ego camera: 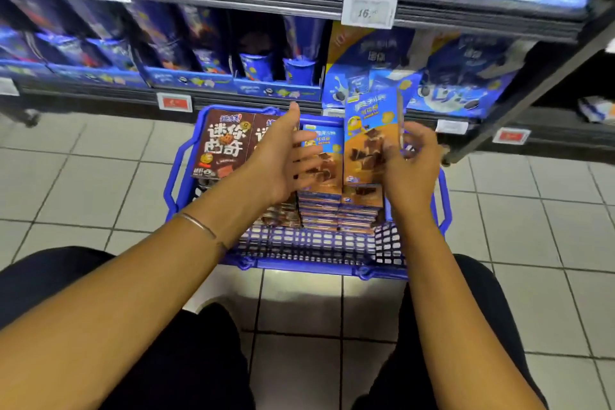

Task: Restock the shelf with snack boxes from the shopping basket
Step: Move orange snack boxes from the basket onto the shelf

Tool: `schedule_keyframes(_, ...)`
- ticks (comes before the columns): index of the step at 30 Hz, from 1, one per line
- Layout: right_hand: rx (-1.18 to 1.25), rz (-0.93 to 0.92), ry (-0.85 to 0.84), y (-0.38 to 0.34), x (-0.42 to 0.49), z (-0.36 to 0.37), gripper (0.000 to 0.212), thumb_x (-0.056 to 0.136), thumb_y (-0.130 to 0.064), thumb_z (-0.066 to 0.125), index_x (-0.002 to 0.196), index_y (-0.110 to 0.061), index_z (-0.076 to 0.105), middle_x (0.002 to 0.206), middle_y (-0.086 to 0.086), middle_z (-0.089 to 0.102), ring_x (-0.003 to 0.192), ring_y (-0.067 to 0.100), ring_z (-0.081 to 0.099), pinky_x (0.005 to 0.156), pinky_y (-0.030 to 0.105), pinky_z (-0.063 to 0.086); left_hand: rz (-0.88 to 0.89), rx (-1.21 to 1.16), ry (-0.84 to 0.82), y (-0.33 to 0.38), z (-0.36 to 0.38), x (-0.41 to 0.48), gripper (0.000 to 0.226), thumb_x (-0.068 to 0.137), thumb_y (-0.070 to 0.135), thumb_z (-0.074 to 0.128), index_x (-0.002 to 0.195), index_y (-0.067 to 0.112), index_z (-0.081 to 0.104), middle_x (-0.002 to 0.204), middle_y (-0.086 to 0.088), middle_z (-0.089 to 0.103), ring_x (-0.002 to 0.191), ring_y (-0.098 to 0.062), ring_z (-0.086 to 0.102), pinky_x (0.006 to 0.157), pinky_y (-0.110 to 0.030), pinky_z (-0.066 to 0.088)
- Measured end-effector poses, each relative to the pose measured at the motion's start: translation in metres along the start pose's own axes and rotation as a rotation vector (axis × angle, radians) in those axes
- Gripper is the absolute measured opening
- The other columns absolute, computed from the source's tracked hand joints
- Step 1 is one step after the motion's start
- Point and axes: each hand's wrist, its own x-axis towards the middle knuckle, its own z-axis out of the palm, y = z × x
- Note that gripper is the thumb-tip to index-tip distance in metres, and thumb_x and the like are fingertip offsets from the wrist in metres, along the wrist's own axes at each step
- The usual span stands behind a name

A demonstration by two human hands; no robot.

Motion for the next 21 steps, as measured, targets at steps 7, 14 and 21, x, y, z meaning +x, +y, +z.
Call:
schedule_keyframes(7,0.476,0.348,-0.337,-0.028,-0.035,0.017,0.034,0.089,-0.018,0.071,0.121,-0.010,0.063,0.111,0.013,0.075,0.099,0.031,0.073,0.090,0.052,0.059,0.039,-0.144,-0.136,0.000,0.004,-0.001,0.092,0.092,0.087,0.030,0.129,0.014,0.072,0.125,-0.017,0.075,0.112,-0.038,0.074,0.094,-0.054,0.060)
schedule_keyframes(14,0.477,0.267,-0.468,-0.005,-0.038,0.026,0.020,0.095,-0.036,0.065,0.107,-0.020,0.070,0.100,0.003,0.077,0.085,0.018,0.073,0.064,0.029,0.057,0.072,-0.267,-0.079,0.004,-0.007,-0.001,0.071,0.101,0.072,0.039,0.095,0.017,0.084,0.104,-0.015,0.081,0.084,-0.032,0.080,0.060,-0.047,0.065)
schedule_keyframes(21,-0.050,0.309,-0.414,0.050,-0.025,0.061,0.040,0.096,-0.046,0.065,0.088,-0.009,0.053,0.073,0.005,0.047,0.071,0.025,0.047,0.069,0.044,0.038,0.080,-0.339,-0.052,0.014,-0.030,-0.009,0.069,0.099,0.074,0.040,0.112,0.018,0.078,0.110,-0.015,0.080,0.089,-0.034,0.080,0.062,-0.051,0.065)
